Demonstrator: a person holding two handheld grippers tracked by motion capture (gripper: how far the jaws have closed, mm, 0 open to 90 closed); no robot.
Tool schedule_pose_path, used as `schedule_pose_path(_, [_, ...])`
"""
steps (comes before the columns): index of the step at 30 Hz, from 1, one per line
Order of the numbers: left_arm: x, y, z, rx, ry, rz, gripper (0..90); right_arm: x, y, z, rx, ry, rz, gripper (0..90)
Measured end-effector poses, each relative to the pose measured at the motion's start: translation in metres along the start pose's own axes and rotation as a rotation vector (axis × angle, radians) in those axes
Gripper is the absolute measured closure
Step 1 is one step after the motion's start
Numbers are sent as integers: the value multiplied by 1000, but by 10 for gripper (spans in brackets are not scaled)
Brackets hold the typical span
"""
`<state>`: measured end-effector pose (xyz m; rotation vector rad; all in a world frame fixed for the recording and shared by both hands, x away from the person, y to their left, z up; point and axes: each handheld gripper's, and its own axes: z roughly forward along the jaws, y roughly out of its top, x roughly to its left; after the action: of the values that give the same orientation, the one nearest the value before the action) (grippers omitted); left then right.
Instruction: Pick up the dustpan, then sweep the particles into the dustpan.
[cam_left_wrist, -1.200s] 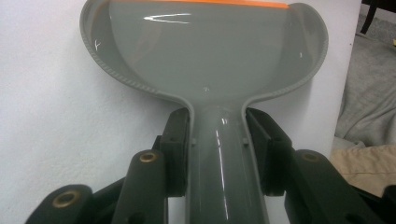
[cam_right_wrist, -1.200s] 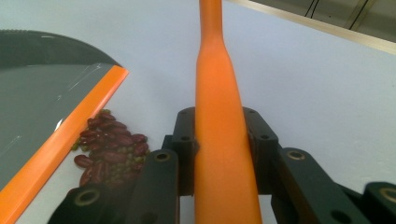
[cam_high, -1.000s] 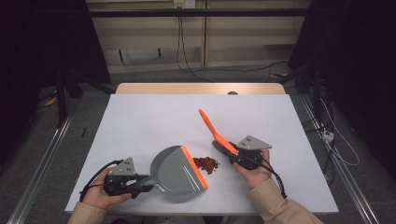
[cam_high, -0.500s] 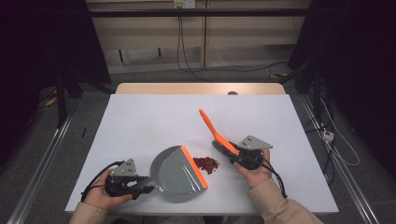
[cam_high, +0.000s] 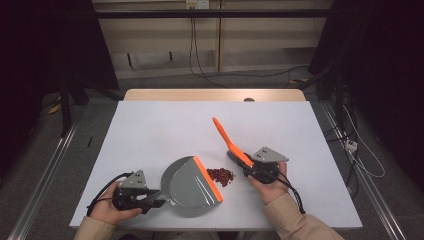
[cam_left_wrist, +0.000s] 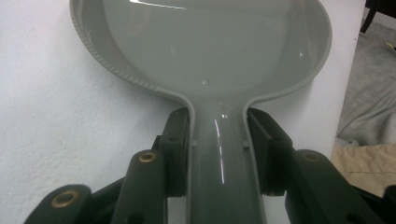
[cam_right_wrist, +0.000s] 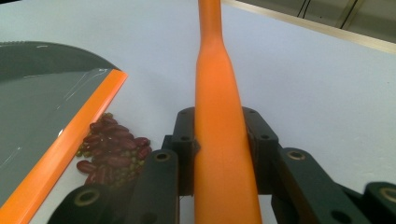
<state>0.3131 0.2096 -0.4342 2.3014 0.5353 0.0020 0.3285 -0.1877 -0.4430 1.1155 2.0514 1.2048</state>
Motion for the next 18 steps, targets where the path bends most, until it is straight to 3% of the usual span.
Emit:
schedule_pose_path(1, [-1,1,-1,9,16,1,620,2,0,0,-1,-5,-3,709])
schedule_pose_path(14, [1,1,0,7,1,3,622,7,-1,0,-2,-9,-5,707])
schedule_pose_path(18, [0,2,0,18,15,7,622,9,-1,0,-5,-13,-1,707])
